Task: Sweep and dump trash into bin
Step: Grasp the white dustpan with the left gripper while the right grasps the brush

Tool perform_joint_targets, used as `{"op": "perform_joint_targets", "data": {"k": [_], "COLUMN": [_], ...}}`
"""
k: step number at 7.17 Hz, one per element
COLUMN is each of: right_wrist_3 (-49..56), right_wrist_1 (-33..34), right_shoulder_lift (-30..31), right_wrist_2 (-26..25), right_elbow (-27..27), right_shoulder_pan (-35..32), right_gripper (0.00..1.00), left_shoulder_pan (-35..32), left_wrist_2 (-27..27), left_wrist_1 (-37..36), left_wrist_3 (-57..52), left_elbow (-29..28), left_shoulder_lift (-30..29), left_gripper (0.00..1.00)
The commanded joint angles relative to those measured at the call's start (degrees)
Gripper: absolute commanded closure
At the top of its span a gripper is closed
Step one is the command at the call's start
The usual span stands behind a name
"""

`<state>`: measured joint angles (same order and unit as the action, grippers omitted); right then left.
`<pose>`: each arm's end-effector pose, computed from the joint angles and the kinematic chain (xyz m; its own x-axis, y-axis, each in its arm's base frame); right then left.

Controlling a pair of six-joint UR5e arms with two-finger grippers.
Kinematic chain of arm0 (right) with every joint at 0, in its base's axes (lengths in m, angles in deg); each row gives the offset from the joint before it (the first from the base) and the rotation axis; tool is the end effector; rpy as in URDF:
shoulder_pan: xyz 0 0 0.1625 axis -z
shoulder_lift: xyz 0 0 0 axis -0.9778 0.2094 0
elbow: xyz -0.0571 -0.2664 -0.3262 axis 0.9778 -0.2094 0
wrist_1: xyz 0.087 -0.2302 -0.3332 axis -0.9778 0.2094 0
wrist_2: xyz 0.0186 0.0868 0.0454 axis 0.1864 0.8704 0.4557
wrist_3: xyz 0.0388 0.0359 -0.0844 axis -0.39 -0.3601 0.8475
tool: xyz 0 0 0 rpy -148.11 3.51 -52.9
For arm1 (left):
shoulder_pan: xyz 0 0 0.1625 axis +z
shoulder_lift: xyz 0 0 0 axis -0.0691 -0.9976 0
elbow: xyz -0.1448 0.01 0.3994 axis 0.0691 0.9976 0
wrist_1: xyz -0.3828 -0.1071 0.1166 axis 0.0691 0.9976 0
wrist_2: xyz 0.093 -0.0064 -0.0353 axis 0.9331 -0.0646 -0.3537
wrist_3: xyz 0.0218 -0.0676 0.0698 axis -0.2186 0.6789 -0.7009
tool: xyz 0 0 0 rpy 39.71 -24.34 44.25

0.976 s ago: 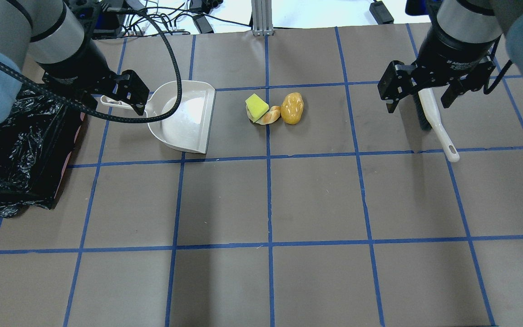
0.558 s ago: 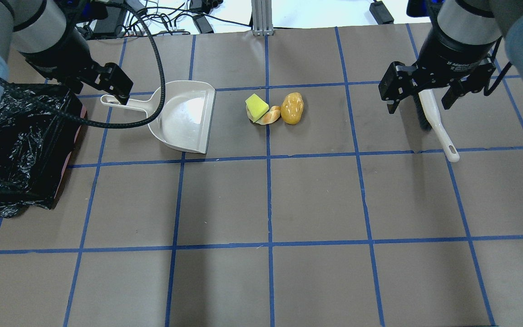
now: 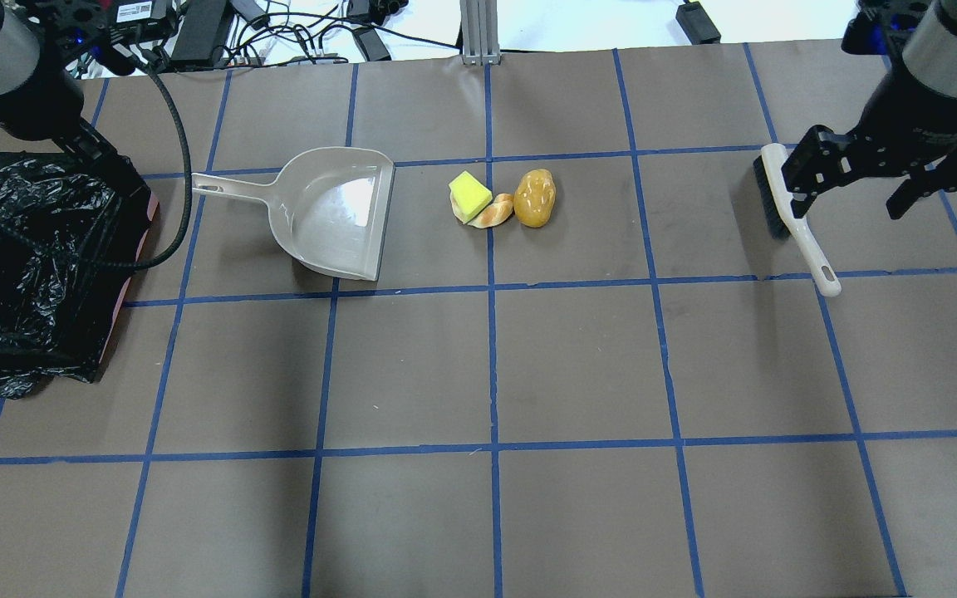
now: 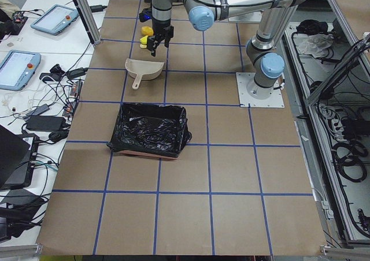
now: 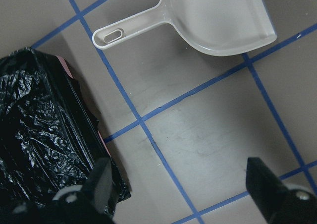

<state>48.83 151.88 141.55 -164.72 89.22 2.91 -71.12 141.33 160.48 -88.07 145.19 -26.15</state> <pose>0.0018 -0.4914 0.4431 -0.9975 0.0616 0.0333 0.0635 0.9963 0.0583 0.0163 -0.5600 0.4404 -0.6636 0.7353 -0.1376 0.7438 0.6683 -0.0157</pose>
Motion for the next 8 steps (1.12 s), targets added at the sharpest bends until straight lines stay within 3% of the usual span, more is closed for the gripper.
{"op": "perform_joint_targets", "data": {"k": [1, 5, 8], "right_wrist_3": [9.8, 13.0, 13.0], "right_wrist_1": [7.5, 16.4, 22.7], "right_shoulder_lift": [-2.9, -12.5, -18.2], "right_wrist_2": [-3.4, 0.3, 2.1], "right_elbow": [3.1, 4.8, 6.9], "right_shoulder_pan": [3.6, 5.7, 5.8], "right_gripper": [0.00, 0.01, 0.02], "left_shoulder_pan": [0.5, 0.5, 0.4], "left_wrist_2": [-0.2, -2.7, -5.1], "left_wrist_1": [-6.8, -10.7, -10.1], "left_wrist_3": [-18.8, -42.2, -42.7], "left_elbow": [-0.2, -5.8, -9.6], "left_shoulder_lift": [-7.7, -19.2, -25.3], "left_gripper": [0.05, 0.06, 0.06]}}
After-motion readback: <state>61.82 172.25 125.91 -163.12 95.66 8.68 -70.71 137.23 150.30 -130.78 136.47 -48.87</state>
